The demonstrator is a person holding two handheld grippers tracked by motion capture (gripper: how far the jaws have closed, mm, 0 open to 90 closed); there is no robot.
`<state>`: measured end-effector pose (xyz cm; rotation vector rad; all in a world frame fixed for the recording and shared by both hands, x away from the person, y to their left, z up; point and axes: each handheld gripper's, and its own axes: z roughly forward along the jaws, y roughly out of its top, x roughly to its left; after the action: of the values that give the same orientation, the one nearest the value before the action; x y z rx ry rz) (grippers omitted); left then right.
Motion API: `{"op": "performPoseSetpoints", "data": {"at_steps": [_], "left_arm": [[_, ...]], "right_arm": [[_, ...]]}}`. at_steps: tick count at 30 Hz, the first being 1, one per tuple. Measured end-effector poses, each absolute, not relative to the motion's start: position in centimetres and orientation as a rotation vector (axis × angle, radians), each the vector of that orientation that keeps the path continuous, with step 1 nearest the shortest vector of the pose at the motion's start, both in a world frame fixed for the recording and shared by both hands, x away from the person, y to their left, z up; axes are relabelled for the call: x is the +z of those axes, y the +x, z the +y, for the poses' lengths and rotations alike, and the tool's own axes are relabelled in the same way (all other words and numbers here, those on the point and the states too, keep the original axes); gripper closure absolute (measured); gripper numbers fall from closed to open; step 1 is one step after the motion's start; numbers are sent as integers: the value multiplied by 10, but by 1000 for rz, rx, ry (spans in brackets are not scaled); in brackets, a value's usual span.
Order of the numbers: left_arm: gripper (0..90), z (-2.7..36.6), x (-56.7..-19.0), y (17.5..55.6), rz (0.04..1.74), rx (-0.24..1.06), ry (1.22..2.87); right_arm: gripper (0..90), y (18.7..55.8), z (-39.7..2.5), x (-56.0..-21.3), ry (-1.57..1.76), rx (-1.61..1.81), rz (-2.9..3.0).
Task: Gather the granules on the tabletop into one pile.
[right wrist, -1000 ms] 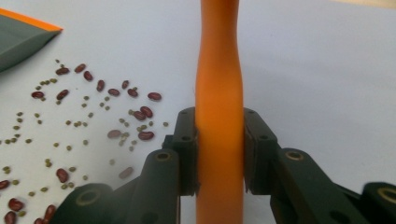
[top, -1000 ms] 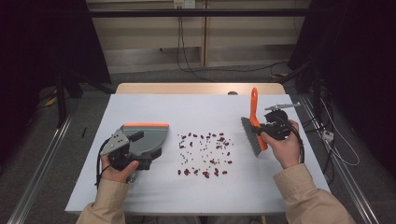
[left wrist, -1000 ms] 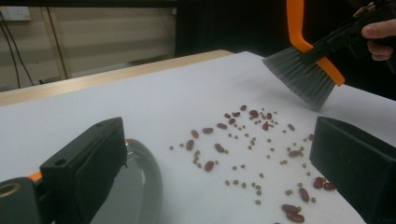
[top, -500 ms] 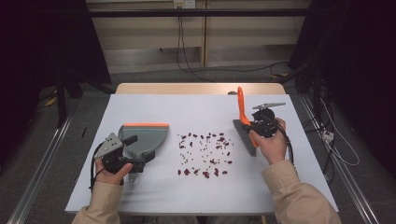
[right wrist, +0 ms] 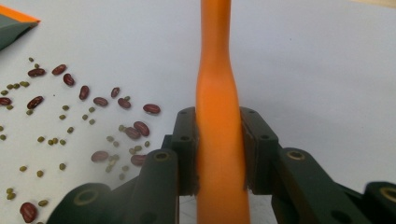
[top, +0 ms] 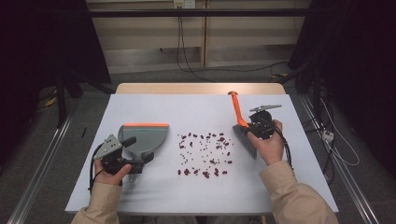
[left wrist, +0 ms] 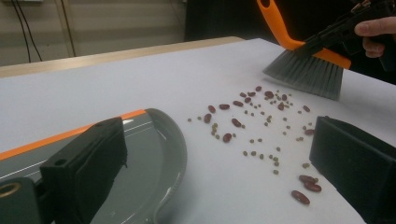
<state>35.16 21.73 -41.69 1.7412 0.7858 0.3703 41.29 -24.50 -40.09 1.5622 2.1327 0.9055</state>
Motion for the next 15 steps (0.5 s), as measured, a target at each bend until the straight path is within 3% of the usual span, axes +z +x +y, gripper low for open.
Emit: {"op": "performPoseSetpoints", "data": {"at_steps": [11,15], "left_arm": [[39,219,-416,349,794,377,1734],[39,219,-416,349,793,378,1737]], "right_arm": [[693,411,-243,-406,1534,886,2139],[647,409,-246,-405,1524,903,2136]]}}
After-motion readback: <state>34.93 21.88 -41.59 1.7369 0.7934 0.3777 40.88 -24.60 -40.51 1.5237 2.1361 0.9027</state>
